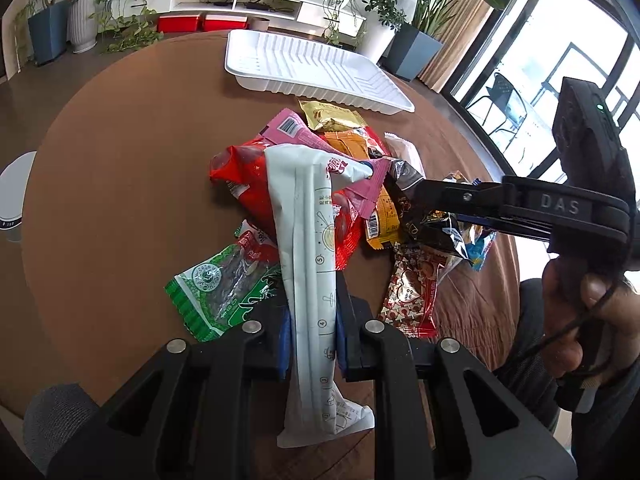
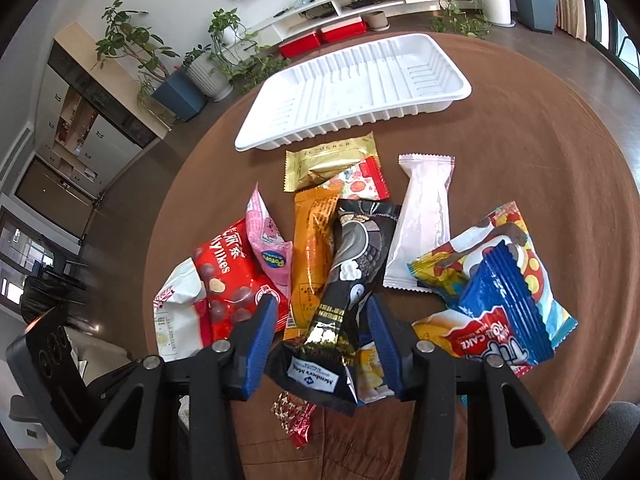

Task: Organize snacks
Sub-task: 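Grasp the white long bar wrapper with the left tool while the right tool grasps the black-gold bar, then carry the white wrapper and black-gold bar into the white tray with both tools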

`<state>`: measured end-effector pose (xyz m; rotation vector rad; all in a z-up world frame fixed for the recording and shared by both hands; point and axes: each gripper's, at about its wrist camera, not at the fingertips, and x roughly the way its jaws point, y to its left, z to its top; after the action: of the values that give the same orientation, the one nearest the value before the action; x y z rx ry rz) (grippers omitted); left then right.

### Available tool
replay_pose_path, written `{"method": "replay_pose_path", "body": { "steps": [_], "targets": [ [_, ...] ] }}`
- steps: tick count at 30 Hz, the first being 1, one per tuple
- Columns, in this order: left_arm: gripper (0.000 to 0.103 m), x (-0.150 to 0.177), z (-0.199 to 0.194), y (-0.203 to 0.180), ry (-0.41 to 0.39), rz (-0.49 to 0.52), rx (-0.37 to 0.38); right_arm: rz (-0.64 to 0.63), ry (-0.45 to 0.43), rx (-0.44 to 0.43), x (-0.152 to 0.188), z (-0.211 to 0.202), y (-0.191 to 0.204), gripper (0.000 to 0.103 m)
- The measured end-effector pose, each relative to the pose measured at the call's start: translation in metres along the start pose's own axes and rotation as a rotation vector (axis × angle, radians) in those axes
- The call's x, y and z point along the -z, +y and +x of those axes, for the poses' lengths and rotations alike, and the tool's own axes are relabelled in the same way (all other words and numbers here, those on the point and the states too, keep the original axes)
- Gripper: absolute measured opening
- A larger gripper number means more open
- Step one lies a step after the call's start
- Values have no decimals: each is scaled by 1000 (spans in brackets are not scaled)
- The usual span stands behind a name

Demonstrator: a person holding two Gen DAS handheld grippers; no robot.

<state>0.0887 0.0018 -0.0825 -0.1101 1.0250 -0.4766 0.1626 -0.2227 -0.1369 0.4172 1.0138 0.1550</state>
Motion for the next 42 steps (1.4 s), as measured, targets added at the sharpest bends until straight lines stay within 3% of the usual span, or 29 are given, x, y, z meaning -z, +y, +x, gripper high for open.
{"method": "replay_pose_path", "body": {
  "steps": [4,8,12,30,42],
  "targets": [
    [15,-1,1,0,2,3,4,14,40,-9,-3,11,-3,47],
    [14,0,2,1,-2,-3,8,44,57,-18,-6,18,-11,31],
    [13,0,3,1,-3,-3,10,74,62,-43,-6,19,-19,24],
    [13,3,-9,0,-25,-25,36,93,-1,-122,10,-11,-17,17],
    [13,-12,-47,6,-82,-51,117,98,-105,-202,2,-58,-23,17]
  ]
}}
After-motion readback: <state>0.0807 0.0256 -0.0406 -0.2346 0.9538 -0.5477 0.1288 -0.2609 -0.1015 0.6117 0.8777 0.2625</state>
